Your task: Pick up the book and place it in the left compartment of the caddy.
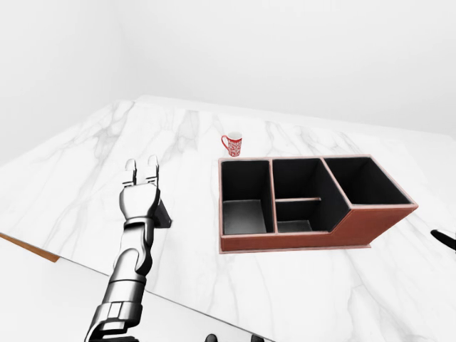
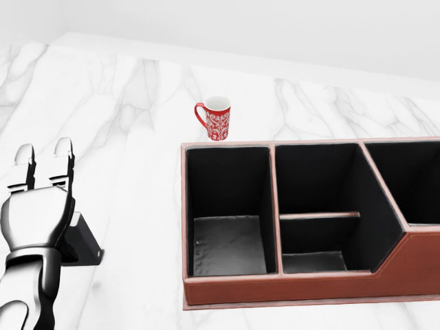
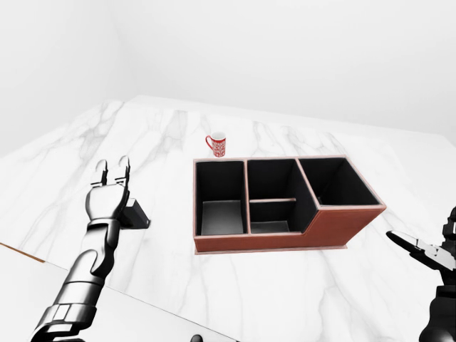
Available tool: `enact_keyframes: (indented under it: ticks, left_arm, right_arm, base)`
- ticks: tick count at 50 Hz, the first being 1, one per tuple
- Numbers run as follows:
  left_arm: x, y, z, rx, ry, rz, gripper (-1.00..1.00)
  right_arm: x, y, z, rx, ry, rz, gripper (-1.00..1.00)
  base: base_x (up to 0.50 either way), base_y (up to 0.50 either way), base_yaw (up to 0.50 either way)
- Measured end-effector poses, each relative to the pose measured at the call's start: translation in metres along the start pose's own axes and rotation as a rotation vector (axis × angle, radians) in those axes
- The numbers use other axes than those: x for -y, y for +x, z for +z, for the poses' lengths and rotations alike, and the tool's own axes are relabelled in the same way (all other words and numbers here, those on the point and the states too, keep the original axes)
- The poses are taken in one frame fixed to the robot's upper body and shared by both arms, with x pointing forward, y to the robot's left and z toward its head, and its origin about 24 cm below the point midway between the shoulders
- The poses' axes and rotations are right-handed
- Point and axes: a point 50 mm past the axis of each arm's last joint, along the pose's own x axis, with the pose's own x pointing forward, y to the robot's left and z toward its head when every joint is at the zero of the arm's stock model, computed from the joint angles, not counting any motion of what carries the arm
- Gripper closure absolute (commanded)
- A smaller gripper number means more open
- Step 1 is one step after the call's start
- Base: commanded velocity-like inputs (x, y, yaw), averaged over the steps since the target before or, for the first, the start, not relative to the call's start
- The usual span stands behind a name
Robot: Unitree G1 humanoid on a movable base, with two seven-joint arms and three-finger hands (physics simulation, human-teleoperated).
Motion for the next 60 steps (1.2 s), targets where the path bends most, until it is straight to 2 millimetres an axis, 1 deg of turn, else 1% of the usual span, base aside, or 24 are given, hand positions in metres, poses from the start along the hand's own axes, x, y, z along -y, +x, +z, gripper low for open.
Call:
enact_keyframes:
  ticks: [13, 24, 43, 60]
  left_arm:
    - [0.022, 0.021, -0.005, -0.033, 0.043, -0.051, -1.00]
    - [0.033, 0.029, -0.013, -0.077, 0.060, -0.100, -1.00]
    - [0.045, 0.025, -0.030, -0.157, 0.071, -0.187, -1.00]
    - [0.053, 0.021, -0.029, -0.146, 0.108, -0.261, -1.00]
  right_arm:
    - [0.000, 0.000, -0.002, 0.002, -0.008, 0.002, -1.00]
    - [0.000, 0.001, -0.002, 0.002, -0.011, 0.002, -1.00]
    - [0.000, 0.001, -0.002, 0.005, -0.014, 0.003, -1.00]
    - [0.000, 0.000, -0.001, 0.006, -0.014, 0.003, -1.00]
  base:
    - [0.00, 0.00, 0.00]
    - [0.00, 0.00, 0.00]
    - [0.00, 0.00, 0.00]
    - [0.00, 0.00, 0.00]
